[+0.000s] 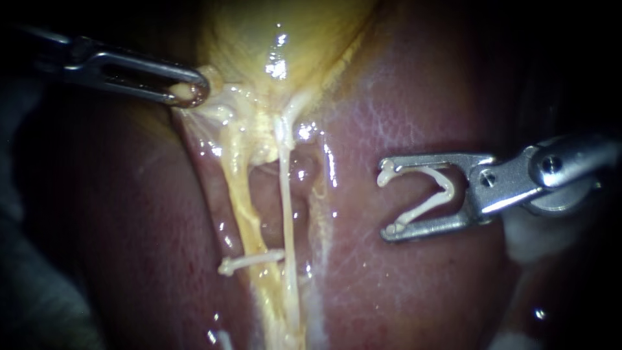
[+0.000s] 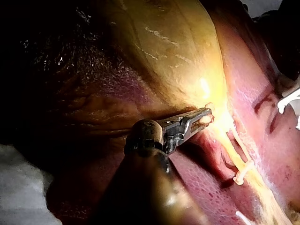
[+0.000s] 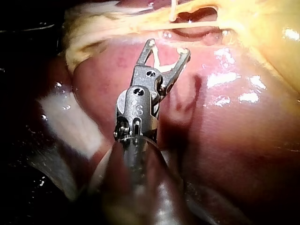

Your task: Clipping second clip left tube

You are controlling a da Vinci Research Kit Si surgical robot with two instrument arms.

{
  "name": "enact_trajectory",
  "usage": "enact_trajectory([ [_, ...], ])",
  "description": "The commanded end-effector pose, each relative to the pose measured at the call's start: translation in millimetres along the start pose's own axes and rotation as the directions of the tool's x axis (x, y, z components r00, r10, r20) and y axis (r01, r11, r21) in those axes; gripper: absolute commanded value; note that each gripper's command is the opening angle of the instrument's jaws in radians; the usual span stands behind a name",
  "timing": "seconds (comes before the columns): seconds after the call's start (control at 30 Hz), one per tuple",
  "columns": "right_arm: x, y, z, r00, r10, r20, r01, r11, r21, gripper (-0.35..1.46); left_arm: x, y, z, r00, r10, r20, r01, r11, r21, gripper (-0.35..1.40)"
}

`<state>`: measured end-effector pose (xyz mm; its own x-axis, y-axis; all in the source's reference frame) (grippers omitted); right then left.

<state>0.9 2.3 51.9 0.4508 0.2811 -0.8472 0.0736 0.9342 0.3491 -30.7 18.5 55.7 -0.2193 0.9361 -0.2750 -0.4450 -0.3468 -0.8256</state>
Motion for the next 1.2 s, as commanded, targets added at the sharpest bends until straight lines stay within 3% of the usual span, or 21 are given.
enact_trajectory([
  [0.03,0.1,0.0,0.1,1.0,0.0,0.0,0.0,1.0,0.0,0.49,0.0,0.2,0.1,1.0,0.0,-0.003,0.0,1.0,-0.001,-0.35],
  [0.6,1.8,-0.5,2.7,1.0,0.004,-0.006,-0.004,1.0,0.017,0.5,-0.5,0.2,0.7,1.0,0.001,-0.006,-0.001,1.0,0.005,-0.35],
  [0.73,2.1,-0.5,4.3,0.999,0.045,-0.01,-0.045,0.998,0.032,0.5,-0.5,0.2,0.7,1.0,0.001,-0.007,-0.001,1.0,0.005,-0.35],
  [0.93,1.8,-1.1,8.1,0.992,0.128,-0.013,-0.127,0.989,0.077,0.49,-0.5,0.2,0.8,1.0,0.001,-0.007,-0.001,1.0,0.005,-0.35],
  [1.2,0.2,-2.1,13.4,0.975,0.221,-0.001,-0.219,0.967,0.134,0.49,-0.5,0.4,0.8,1.0,0.0,-0.008,0.0,1.0,0.006,-0.35],
])
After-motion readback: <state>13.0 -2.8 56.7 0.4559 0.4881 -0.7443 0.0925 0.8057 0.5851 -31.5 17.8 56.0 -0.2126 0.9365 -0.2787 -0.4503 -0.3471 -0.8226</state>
